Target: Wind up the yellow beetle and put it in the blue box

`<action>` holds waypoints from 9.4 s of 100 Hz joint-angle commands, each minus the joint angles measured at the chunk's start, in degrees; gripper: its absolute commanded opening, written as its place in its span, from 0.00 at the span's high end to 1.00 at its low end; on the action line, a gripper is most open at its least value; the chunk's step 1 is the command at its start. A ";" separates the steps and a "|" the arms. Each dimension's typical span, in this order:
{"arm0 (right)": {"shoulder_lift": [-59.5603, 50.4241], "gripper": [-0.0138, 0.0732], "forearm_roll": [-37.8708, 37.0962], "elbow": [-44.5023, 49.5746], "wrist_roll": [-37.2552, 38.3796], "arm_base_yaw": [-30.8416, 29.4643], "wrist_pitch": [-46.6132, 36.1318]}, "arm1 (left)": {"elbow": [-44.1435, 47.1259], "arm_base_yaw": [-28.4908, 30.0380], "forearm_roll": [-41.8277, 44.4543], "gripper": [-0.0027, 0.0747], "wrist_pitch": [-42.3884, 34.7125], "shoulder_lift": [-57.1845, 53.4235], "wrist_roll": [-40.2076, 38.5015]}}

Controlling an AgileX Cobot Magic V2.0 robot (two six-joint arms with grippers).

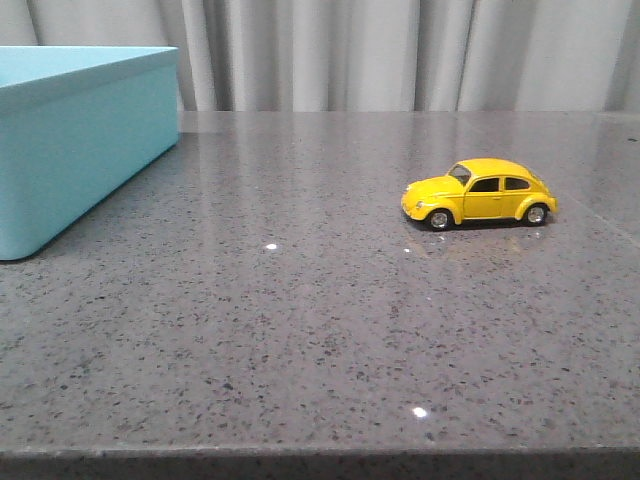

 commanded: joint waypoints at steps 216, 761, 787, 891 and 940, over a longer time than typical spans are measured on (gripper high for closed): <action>64.79 0.23 12.96 -48.44 -0.83 17.77 35.49 | -4.01 0.28 -0.41 0.99 -6.52 3.95 -0.44; 16.21 0.24 3.46 -40.08 1.59 8.00 35.94 | -84.84 -8.09 -7.71 0.68 68.37 66.55 37.00; 16.21 0.24 3.46 -40.08 1.59 8.00 35.94 | -75.68 0.30 -7.71 0.68 61.85 66.55 37.00; 16.19 0.24 3.46 -40.08 1.45 8.00 36.04 | -60.51 1.27 -7.70 0.38 50.58 70.55 37.00; 11.12 0.91 3.46 -37.51 -1.74 8.00 41.92 | -61.72 1.27 -17.14 0.99 56.61 58.77 36.07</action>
